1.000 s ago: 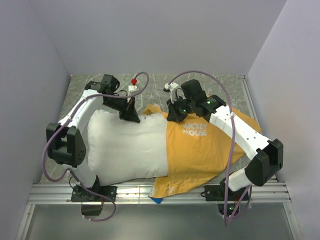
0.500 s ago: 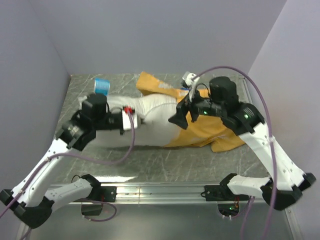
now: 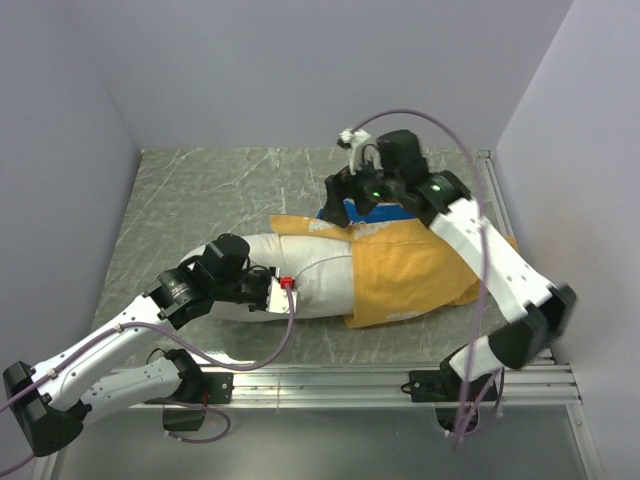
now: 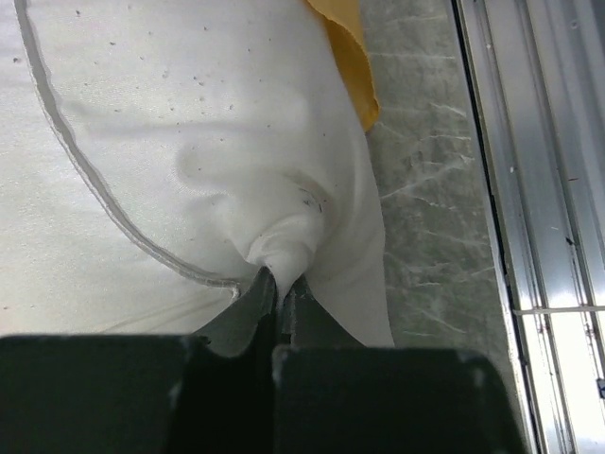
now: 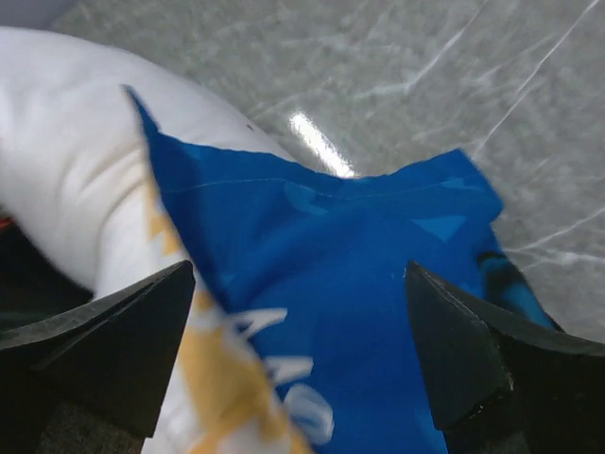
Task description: Put the pillow into the pillowcase
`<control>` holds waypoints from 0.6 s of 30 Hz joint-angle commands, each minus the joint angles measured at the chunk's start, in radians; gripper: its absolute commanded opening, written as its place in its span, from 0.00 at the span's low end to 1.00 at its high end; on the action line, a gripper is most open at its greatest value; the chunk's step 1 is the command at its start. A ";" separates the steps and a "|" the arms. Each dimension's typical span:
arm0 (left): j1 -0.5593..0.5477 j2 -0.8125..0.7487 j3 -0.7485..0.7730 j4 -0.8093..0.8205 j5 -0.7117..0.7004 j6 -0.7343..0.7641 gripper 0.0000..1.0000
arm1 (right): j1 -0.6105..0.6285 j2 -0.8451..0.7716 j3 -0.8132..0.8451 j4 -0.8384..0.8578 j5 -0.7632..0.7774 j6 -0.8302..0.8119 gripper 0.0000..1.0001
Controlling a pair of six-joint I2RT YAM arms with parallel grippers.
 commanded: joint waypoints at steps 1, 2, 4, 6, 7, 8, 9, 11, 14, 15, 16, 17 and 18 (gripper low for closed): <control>0.001 0.024 0.029 -0.012 -0.040 0.026 0.00 | 0.018 0.084 0.097 -0.047 -0.057 -0.019 0.99; -0.001 0.025 0.032 -0.018 -0.039 0.030 0.00 | 0.028 0.104 0.107 -0.062 -0.072 -0.026 0.99; 0.001 0.022 0.035 -0.017 -0.036 0.026 0.00 | 0.058 0.115 0.115 -0.078 -0.079 -0.059 0.99; -0.001 0.022 0.037 -0.011 -0.034 0.023 0.00 | 0.084 0.125 0.103 -0.092 -0.070 -0.079 0.98; -0.001 0.024 0.038 -0.006 -0.034 0.020 0.00 | 0.091 0.133 0.106 -0.101 -0.074 -0.085 0.97; 0.001 0.027 0.037 -0.002 -0.036 0.018 0.00 | 0.094 0.145 0.109 -0.116 -0.082 -0.088 0.95; -0.001 0.033 0.038 -0.002 -0.034 0.020 0.00 | 0.097 0.151 0.123 -0.122 -0.094 -0.086 0.94; -0.001 0.034 0.040 -0.003 -0.033 0.024 0.00 | 0.086 0.147 0.138 -0.113 -0.095 -0.082 0.94; -0.001 0.036 0.046 -0.002 -0.033 0.029 0.00 | 0.065 0.125 0.163 -0.093 -0.118 -0.043 0.94; 0.001 0.039 0.052 -0.011 -0.031 0.035 0.00 | 0.060 0.124 0.195 -0.105 -0.143 -0.024 0.95; 0.001 0.042 0.058 -0.014 -0.033 0.038 0.00 | 0.057 0.122 0.224 -0.112 -0.152 -0.010 0.95; 0.001 0.044 0.058 -0.017 -0.033 0.041 0.00 | 0.057 0.118 0.232 -0.113 -0.167 -0.002 0.95; 0.002 0.045 0.060 -0.023 -0.030 0.047 0.00 | 0.055 0.109 0.235 -0.118 -0.183 -0.002 0.96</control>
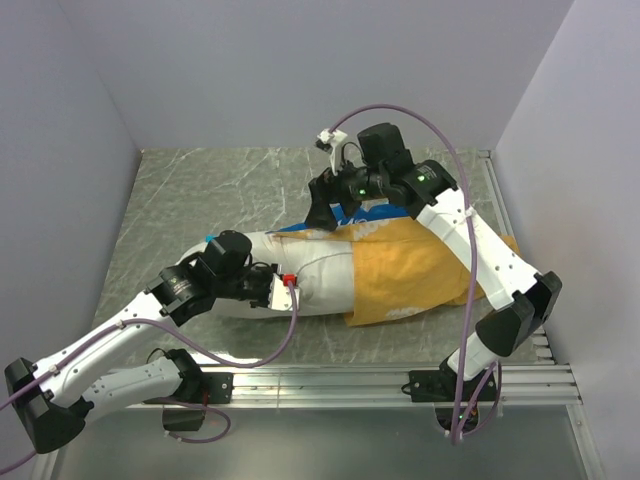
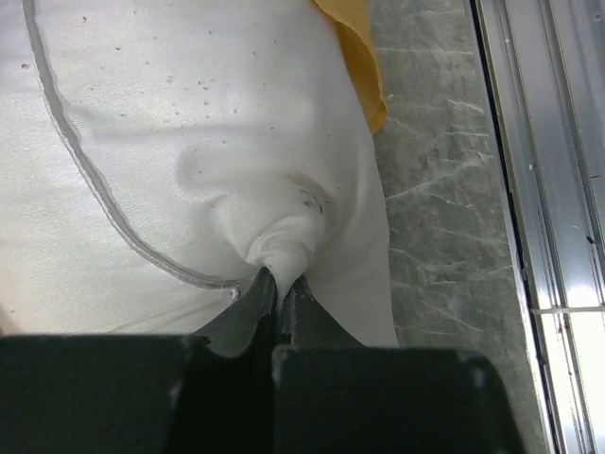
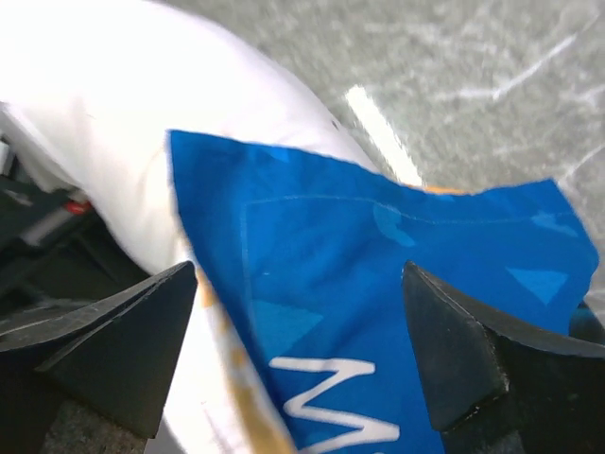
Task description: Put the pillow into the pillowcase
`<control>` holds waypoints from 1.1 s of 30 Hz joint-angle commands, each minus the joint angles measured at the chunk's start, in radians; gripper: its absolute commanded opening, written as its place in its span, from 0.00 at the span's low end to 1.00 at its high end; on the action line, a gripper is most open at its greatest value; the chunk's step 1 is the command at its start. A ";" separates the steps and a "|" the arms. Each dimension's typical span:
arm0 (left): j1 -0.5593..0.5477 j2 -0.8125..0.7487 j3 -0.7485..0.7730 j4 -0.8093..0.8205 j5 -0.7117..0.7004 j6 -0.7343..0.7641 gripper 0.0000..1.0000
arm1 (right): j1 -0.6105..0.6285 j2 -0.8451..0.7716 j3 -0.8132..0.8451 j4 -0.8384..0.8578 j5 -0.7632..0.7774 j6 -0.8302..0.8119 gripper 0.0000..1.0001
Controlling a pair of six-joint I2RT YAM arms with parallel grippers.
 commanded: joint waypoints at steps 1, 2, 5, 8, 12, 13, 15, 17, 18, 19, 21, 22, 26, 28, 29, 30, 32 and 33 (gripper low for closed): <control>0.002 0.017 0.031 -0.020 -0.008 0.028 0.00 | -0.006 -0.065 0.069 -0.006 -0.071 0.019 0.98; 0.002 0.015 0.031 -0.020 -0.005 0.028 0.00 | -0.002 -0.070 0.062 -0.009 -0.080 0.009 0.98; 0.001 0.015 0.035 -0.024 -0.007 0.028 0.00 | 0.025 -0.071 0.046 -0.056 -0.091 -0.055 0.99; 0.001 0.017 0.040 -0.028 -0.007 0.034 0.00 | 0.087 -0.051 0.030 -0.105 -0.010 -0.130 0.99; 0.004 0.023 0.052 -0.031 -0.002 0.037 0.00 | 0.130 0.030 0.030 -0.110 0.120 -0.162 0.95; 0.004 0.022 0.055 -0.031 -0.001 0.039 0.00 | 0.129 0.047 0.045 -0.102 0.142 -0.140 0.86; 0.004 0.017 0.055 -0.028 0.002 0.045 0.00 | 0.126 0.088 0.071 -0.092 0.183 -0.124 0.72; 0.004 0.008 0.046 -0.022 0.007 0.050 0.00 | 0.126 0.101 0.108 -0.073 0.179 -0.084 0.51; 0.004 0.006 0.046 -0.020 0.010 0.060 0.00 | 0.126 0.108 0.121 -0.061 0.165 -0.069 0.43; 0.004 0.005 0.041 -0.017 0.012 0.065 0.00 | 0.129 0.113 0.153 -0.058 0.151 -0.043 0.28; 0.004 0.005 0.044 -0.014 0.012 0.076 0.00 | 0.129 0.125 0.188 -0.050 0.127 -0.008 0.23; 0.005 0.005 0.049 -0.013 0.013 0.079 0.00 | 0.127 0.128 0.219 -0.047 0.111 0.021 0.19; 0.005 0.005 0.049 -0.002 0.025 0.094 0.00 | 0.129 0.128 0.236 -0.018 0.050 0.072 0.31; 0.005 0.008 0.057 -0.008 0.029 0.096 0.00 | 0.121 0.140 0.227 -0.024 0.047 0.072 0.34; 0.005 0.011 0.058 -0.010 0.026 0.096 0.00 | 0.118 0.142 0.219 -0.027 0.042 0.072 0.26; 0.007 0.009 0.058 -0.011 0.022 0.096 0.00 | 0.111 0.148 0.213 -0.032 0.036 0.071 0.13; 0.009 0.005 0.054 -0.004 0.022 0.094 0.00 | 0.097 0.157 0.208 -0.044 0.053 0.072 0.00; 0.007 0.003 0.051 -0.004 0.029 0.096 0.00 | 0.094 0.157 0.204 -0.045 0.058 0.071 0.00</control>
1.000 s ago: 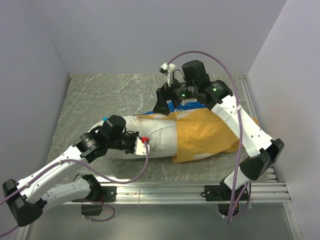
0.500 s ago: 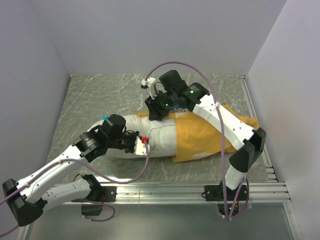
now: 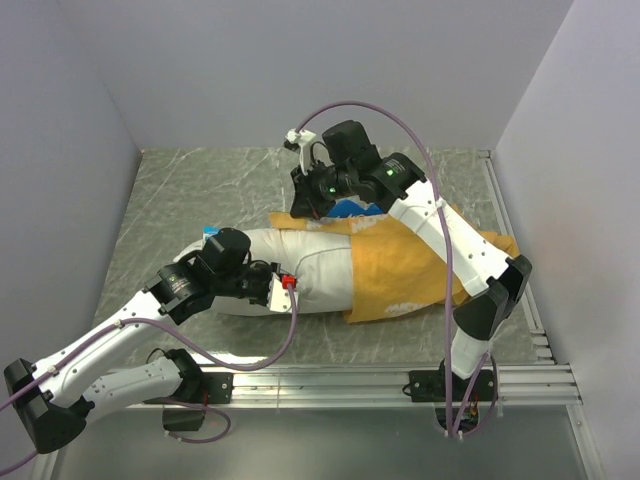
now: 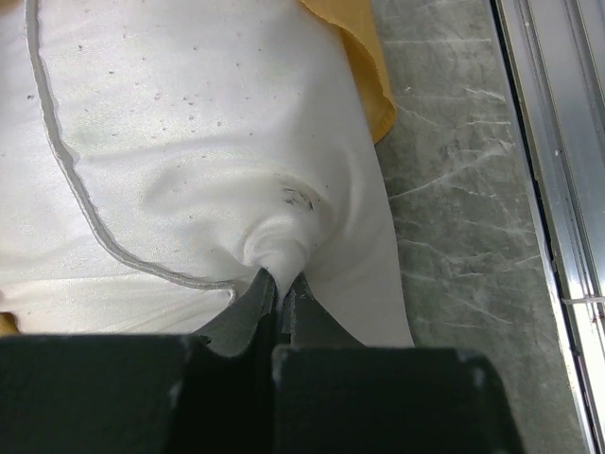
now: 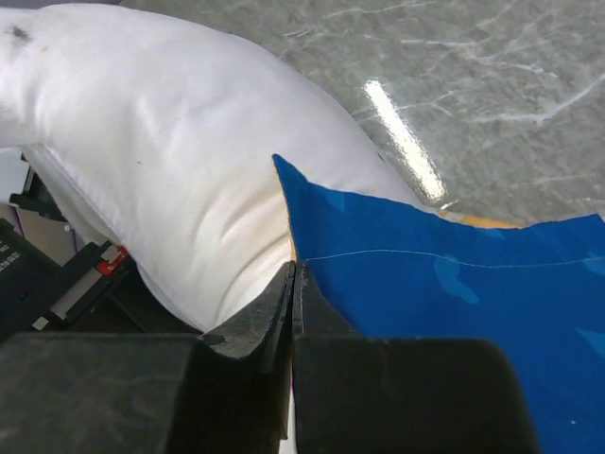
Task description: Put the pillow into the pillowcase
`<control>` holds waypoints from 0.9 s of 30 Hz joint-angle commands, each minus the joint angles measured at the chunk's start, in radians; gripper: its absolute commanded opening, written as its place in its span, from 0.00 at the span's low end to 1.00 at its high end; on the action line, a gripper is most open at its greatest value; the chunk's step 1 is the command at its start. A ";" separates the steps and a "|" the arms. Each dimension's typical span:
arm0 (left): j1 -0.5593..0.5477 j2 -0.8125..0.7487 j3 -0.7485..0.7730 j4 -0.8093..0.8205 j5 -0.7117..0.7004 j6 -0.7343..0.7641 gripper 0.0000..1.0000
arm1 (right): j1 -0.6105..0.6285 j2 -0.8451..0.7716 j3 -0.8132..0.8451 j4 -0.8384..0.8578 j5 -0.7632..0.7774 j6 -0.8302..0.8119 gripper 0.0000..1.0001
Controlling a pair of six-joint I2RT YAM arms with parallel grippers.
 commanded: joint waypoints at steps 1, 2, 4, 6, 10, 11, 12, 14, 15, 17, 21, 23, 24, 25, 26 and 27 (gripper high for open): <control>0.001 -0.002 0.023 0.011 0.031 0.018 0.00 | -0.026 0.007 0.006 -0.003 0.003 0.008 0.01; 0.001 -0.002 0.022 0.011 0.034 0.017 0.00 | -0.031 0.007 0.010 -0.021 0.009 0.001 0.08; 0.003 0.002 0.023 0.006 0.034 0.015 0.00 | -0.040 -0.005 -0.006 -0.023 -0.005 -0.016 0.45; 0.004 0.002 0.023 0.007 0.035 0.014 0.00 | -0.051 -0.028 -0.025 -0.021 -0.036 -0.022 0.58; 0.004 0.007 0.019 0.017 0.031 0.014 0.00 | -0.054 -0.040 -0.049 -0.056 -0.083 -0.061 0.59; 0.003 0.009 0.020 0.017 0.032 0.012 0.00 | -0.052 -0.043 -0.057 -0.061 -0.086 -0.068 0.57; 0.004 0.010 0.023 0.018 0.031 0.009 0.00 | -0.054 -0.045 -0.081 -0.052 -0.080 -0.067 0.49; 0.004 0.015 0.023 0.023 0.029 0.004 0.00 | -0.052 -0.034 -0.089 -0.053 -0.077 -0.079 0.38; 0.004 0.016 0.025 0.024 0.031 0.001 0.00 | -0.052 -0.026 -0.086 -0.059 -0.085 -0.081 0.27; 0.007 0.019 0.025 0.043 0.028 -0.006 0.00 | -0.052 -0.008 -0.054 -0.075 -0.118 -0.085 0.00; 0.011 0.021 0.028 0.130 0.043 -0.023 0.00 | -0.037 -0.005 0.048 -0.009 -0.232 0.011 0.00; 0.012 0.039 0.046 0.171 0.055 -0.023 0.00 | -0.005 -0.003 0.090 0.034 -0.289 0.085 0.00; 0.011 0.050 0.081 0.182 0.069 -0.026 0.00 | 0.012 -0.011 0.107 0.092 -0.292 0.152 0.00; 0.011 0.076 0.106 0.190 0.078 -0.032 0.00 | 0.036 -0.019 0.113 0.126 -0.302 0.186 0.00; 0.011 0.088 0.132 0.193 0.088 -0.029 0.00 | 0.075 -0.032 0.121 0.161 -0.306 0.226 0.00; 0.011 0.100 0.181 0.198 0.104 -0.029 0.00 | 0.090 -0.034 0.157 0.234 -0.303 0.326 0.00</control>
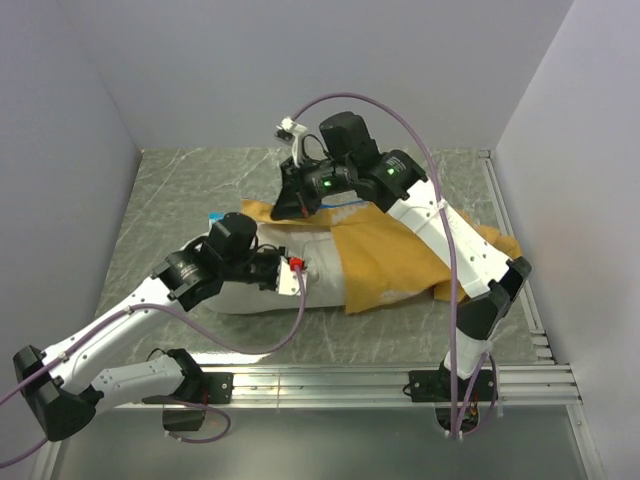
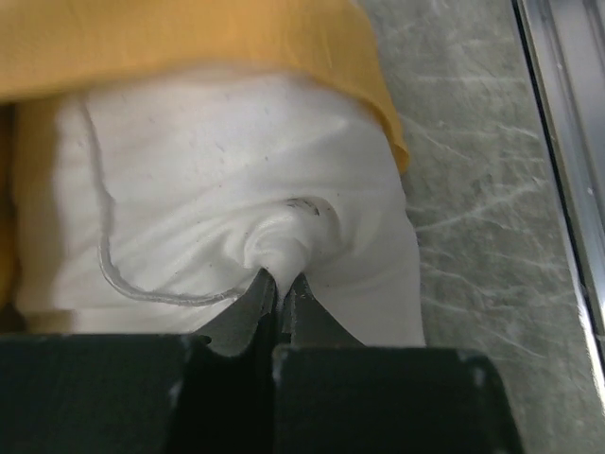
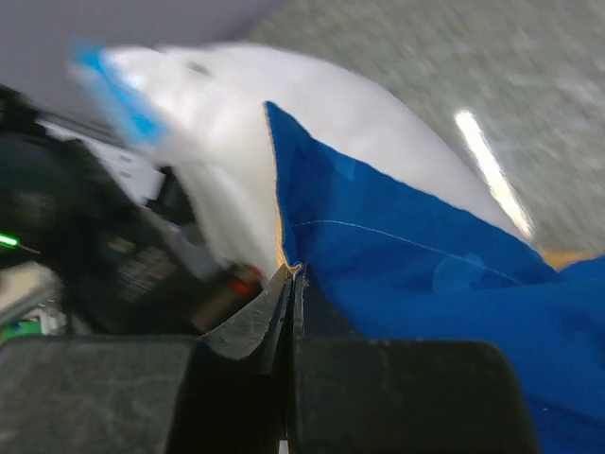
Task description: Put the pillow into the pillowcase
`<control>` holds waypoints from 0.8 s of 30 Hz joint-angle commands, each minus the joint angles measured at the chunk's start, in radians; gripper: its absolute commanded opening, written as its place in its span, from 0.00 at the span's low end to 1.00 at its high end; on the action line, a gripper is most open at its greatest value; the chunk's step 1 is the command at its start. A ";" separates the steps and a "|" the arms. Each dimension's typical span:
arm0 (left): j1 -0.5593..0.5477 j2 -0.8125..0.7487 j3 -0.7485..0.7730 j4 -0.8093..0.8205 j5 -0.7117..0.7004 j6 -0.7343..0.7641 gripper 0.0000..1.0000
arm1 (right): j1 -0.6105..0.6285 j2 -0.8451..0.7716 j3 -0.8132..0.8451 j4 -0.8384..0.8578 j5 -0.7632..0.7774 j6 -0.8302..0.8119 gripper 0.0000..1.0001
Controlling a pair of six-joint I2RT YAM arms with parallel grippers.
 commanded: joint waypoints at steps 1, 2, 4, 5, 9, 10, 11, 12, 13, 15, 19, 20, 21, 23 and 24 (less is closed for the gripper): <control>-0.001 0.054 0.146 0.149 0.088 -0.015 0.00 | 0.102 -0.044 0.128 0.257 -0.100 0.278 0.00; -0.001 0.062 0.170 0.158 0.096 -0.030 0.00 | 0.110 -0.027 0.159 0.287 -0.084 0.340 0.00; -0.001 0.085 0.236 0.165 0.136 -0.041 0.00 | 0.111 -0.021 0.183 0.399 -0.056 0.535 0.00; -0.001 0.091 0.255 0.163 0.148 -0.066 0.00 | 0.111 -0.019 0.182 0.428 -0.044 0.584 0.00; -0.001 0.077 0.277 0.132 0.179 -0.113 0.00 | 0.078 -0.013 0.122 0.464 0.060 0.716 0.00; 0.001 0.054 0.260 0.132 0.177 -0.130 0.00 | 0.064 -0.006 0.105 0.459 0.079 0.716 0.00; -0.001 0.040 0.243 0.132 0.182 -0.170 0.00 | 0.047 0.020 0.088 0.453 0.082 0.721 0.00; -0.001 0.013 0.203 0.129 0.188 -0.191 0.00 | 0.015 0.034 0.046 0.455 0.079 0.719 0.00; -0.001 -0.001 0.182 0.134 0.190 -0.219 0.00 | 0.005 0.048 0.027 0.453 0.085 0.712 0.00; 0.004 -0.025 0.114 0.149 0.199 -0.317 0.00 | -0.018 0.093 -0.017 0.467 0.090 0.692 0.00; 0.088 -0.087 -0.027 0.232 0.210 -0.480 0.00 | -0.030 0.174 -0.044 0.536 -0.005 0.707 0.00; 0.152 -0.088 -0.049 0.246 0.217 -0.513 0.00 | -0.027 0.204 -0.041 0.579 -0.031 0.719 0.00; 0.186 -0.085 -0.081 0.252 0.223 -0.527 0.00 | -0.025 0.217 -0.025 0.597 -0.051 0.744 0.08; 0.305 -0.053 -0.102 0.269 0.227 -0.555 0.00 | -0.028 0.234 0.016 0.594 -0.056 0.724 0.32; 0.350 -0.033 -0.113 0.302 0.227 -0.567 0.00 | -0.033 0.234 0.075 0.552 -0.042 0.657 0.54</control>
